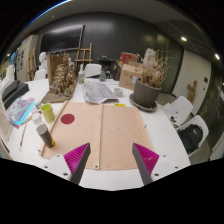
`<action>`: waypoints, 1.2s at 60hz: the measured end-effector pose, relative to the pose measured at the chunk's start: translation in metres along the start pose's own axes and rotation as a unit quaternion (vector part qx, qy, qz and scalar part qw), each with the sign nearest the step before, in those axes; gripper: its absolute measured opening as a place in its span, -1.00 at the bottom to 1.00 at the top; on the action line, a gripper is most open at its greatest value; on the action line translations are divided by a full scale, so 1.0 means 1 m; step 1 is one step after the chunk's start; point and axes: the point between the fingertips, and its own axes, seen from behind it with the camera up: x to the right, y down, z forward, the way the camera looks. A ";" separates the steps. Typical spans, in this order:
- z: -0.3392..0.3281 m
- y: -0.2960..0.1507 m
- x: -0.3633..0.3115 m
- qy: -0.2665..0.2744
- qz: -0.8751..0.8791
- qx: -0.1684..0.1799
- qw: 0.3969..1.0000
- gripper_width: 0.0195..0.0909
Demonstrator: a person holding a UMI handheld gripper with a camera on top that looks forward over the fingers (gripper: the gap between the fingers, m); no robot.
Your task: Pour water
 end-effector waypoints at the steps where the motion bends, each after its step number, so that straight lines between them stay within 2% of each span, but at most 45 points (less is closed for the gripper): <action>1: 0.001 0.000 -0.003 -0.002 0.001 -0.002 1.000 0.86; 10: 0.001 0.011 -0.040 -0.022 0.004 -0.008 1.000 0.86; 22: 0.002 0.029 -0.132 -0.068 -0.007 -0.002 0.998 0.87; 37: 0.030 0.019 -0.242 -0.118 -0.002 0.047 0.992 0.86; 47: 0.070 0.004 -0.274 -0.113 0.024 0.080 0.990 0.85; 52: 0.088 0.002 -0.281 -0.109 0.036 0.089 0.989 0.77; 59: 0.107 0.001 -0.286 -0.101 0.046 0.097 0.989 0.38; 63: 0.112 -0.002 -0.288 -0.104 0.046 0.108 0.988 0.00; 66: 0.113 -0.004 -0.291 -0.107 0.044 0.119 0.986 -0.37; 72: 0.114 -0.005 -0.291 -0.103 0.033 0.124 0.986 -0.48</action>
